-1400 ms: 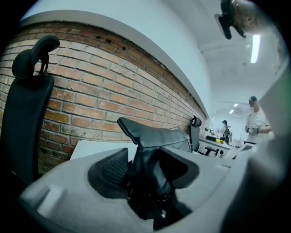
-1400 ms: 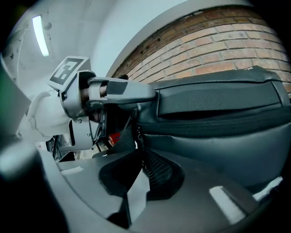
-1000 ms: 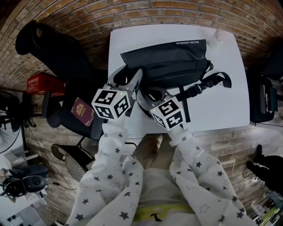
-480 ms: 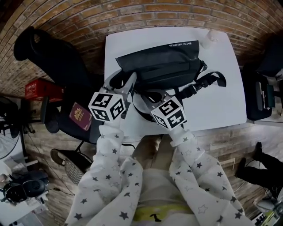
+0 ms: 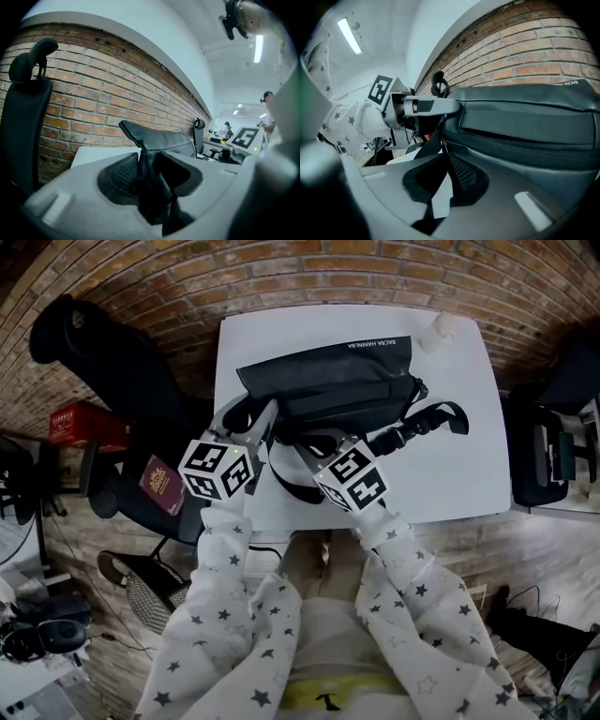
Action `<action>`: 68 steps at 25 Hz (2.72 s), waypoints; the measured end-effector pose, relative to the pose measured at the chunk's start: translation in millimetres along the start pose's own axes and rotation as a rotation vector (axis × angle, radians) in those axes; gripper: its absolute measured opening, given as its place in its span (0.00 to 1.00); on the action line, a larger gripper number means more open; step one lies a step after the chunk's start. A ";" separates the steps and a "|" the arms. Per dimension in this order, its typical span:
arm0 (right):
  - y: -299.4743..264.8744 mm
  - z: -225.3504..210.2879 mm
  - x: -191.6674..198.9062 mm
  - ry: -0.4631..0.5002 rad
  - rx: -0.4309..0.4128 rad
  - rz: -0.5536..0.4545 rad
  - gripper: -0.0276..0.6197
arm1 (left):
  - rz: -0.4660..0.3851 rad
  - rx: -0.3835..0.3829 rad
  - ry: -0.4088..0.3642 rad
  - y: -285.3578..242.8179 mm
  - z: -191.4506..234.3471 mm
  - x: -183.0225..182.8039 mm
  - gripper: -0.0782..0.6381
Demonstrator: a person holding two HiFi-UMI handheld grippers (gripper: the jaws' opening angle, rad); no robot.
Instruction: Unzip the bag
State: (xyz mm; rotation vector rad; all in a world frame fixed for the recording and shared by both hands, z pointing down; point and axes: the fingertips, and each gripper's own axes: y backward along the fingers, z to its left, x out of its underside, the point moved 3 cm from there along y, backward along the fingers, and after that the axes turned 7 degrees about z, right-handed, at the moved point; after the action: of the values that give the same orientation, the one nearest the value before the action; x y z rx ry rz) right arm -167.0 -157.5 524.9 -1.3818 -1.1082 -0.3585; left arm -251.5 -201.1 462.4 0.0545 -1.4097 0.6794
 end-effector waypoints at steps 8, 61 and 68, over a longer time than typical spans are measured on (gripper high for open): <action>4.7 -5.4 -5.5 0.015 -0.018 0.033 0.07 | -0.012 -0.009 0.005 3.3 2.7 -0.3 0.31; 52.2 -66.6 -9.0 0.011 0.143 0.181 0.07 | -0.030 -0.126 0.024 13.4 28.4 4.7 0.31; 59.0 -73.8 -5.4 -0.005 0.173 0.183 0.07 | -0.034 -0.133 0.029 13.8 30.2 5.1 0.31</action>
State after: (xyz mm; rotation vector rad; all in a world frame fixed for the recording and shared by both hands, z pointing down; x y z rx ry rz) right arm -93.9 -212.0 499.3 -1.3181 -0.9841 -0.1237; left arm -284.6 -200.7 468.0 -0.0361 -1.4203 0.5554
